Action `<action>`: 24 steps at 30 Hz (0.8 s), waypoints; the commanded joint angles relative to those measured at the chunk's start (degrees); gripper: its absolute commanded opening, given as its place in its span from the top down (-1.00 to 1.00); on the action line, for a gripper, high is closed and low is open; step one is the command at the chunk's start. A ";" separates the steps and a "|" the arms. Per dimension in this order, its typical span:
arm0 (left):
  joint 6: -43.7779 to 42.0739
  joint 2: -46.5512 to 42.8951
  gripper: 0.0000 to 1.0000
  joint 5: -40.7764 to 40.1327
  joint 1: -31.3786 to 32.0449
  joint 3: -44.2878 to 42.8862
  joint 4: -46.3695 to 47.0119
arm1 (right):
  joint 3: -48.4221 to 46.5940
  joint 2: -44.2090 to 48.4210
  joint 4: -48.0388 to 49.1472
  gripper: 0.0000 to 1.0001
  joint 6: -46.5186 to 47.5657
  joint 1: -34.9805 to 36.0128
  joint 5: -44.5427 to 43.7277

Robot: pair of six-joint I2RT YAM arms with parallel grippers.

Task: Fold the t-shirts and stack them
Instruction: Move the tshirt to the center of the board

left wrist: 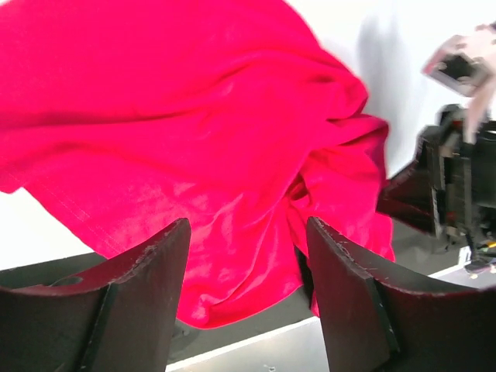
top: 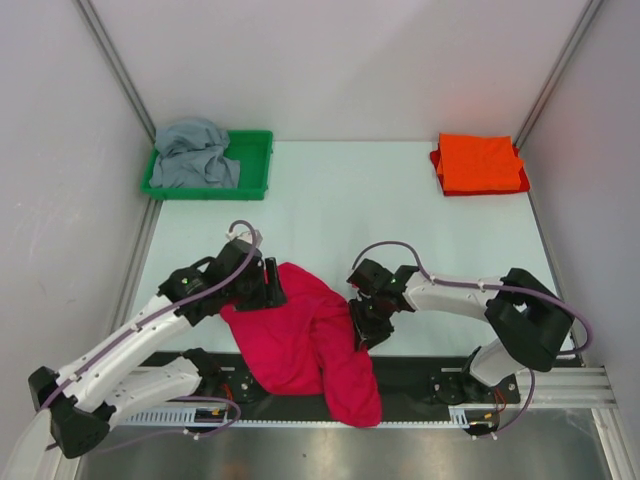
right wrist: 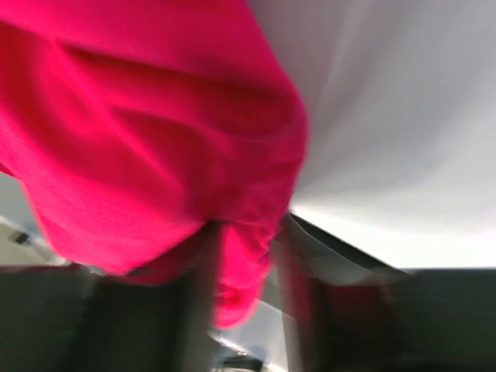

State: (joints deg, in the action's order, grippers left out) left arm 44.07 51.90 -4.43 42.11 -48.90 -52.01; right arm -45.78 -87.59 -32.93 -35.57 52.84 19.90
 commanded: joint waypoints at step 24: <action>-9.71 11.37 -0.13 -7.18 18.53 -8.58 1.62 | -35.65 -2.90 -23.60 -0.55 14.04 -22.42 -20.88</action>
State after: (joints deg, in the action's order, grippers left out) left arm 35.94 61.25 -10.74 57.08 -55.20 -54.48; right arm -89.25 -99.92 -52.49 -21.37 30.59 -3.62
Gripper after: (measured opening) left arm 0.577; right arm 0.776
